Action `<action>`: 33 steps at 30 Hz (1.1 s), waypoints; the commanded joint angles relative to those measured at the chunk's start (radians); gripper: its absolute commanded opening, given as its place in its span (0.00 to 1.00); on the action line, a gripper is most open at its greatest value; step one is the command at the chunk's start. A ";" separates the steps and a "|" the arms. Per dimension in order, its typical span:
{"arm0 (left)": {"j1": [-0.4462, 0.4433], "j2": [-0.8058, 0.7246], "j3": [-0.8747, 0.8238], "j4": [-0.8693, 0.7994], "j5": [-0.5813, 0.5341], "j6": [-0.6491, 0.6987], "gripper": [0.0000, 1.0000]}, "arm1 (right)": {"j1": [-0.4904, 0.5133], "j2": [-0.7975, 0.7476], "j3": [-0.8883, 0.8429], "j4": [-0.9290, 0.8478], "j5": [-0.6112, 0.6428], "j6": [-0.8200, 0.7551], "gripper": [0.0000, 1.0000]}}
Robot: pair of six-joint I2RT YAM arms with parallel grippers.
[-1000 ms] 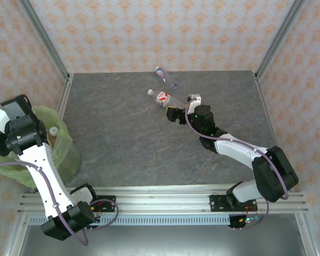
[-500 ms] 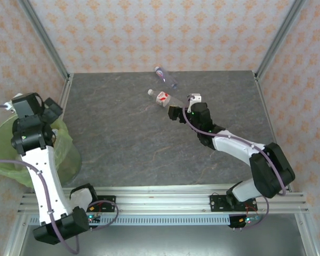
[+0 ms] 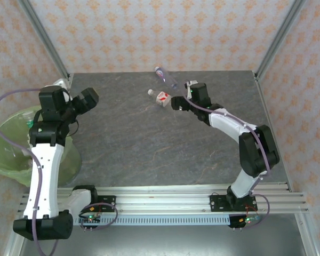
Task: Put the plastic bottles in the bin
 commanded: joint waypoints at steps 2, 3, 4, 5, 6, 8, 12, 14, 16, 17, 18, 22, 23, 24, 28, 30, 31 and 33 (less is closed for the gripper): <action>-0.037 0.004 -0.031 0.116 0.057 0.033 1.00 | -0.028 0.076 0.105 -0.213 -0.121 -0.149 0.99; -0.038 0.005 -0.039 0.134 0.062 0.028 1.00 | -0.039 0.096 0.136 -0.253 -0.149 -0.168 0.99; -0.040 0.007 -0.043 0.148 0.063 0.024 1.00 | -0.044 0.113 0.164 -0.289 -0.171 -0.189 0.99; -0.040 0.010 -0.049 0.160 0.063 0.020 1.00 | -0.046 0.132 0.192 -0.325 -0.183 -0.220 0.99; -0.041 0.015 -0.052 0.169 0.064 0.018 1.00 | -0.047 0.156 0.212 -0.349 -0.180 -0.252 0.99; -0.041 0.030 -0.054 0.175 0.068 0.014 1.00 | -0.046 0.199 0.247 -0.368 -0.150 -0.294 0.99; -0.043 0.067 -0.040 0.147 0.084 0.016 1.00 | -0.046 0.283 0.333 -0.420 -0.144 -0.398 0.99; -0.043 0.075 -0.041 0.139 0.082 0.018 1.00 | -0.048 0.317 0.364 -0.431 -0.150 -0.442 0.99; -0.045 0.069 -0.053 0.144 0.075 0.017 1.00 | -0.048 0.353 0.406 -0.457 -0.160 -0.477 0.99; -0.045 0.064 -0.059 0.148 0.068 0.016 1.00 | -0.048 0.371 0.424 -0.469 -0.165 -0.494 0.99; -0.045 0.059 -0.067 0.151 0.061 0.015 1.00 | -0.048 0.385 0.437 -0.476 -0.169 -0.512 0.99; -0.044 0.048 -0.077 0.154 0.045 0.022 1.00 | -0.049 0.426 0.473 -0.483 -0.160 -0.559 0.99; -0.045 0.047 -0.076 0.151 0.045 0.026 1.00 | -0.049 0.436 0.477 -0.483 -0.164 -0.572 0.99; -0.045 0.049 -0.077 0.150 0.045 0.027 1.00 | -0.048 0.443 0.483 -0.485 -0.169 -0.580 1.00; -0.045 0.053 -0.079 0.150 0.044 0.027 1.00 | -0.047 0.486 0.543 -0.537 -0.178 -0.609 0.99; -0.045 0.053 -0.081 0.153 0.046 0.022 1.00 | -0.045 0.509 0.578 -0.562 -0.177 -0.616 0.98; -0.045 0.053 -0.083 0.156 0.047 0.021 1.00 | -0.044 0.518 0.591 -0.578 -0.179 -0.624 0.97; -0.044 0.055 -0.089 0.163 0.046 0.020 1.00 | -0.036 0.543 0.625 -0.612 -0.172 -0.644 0.94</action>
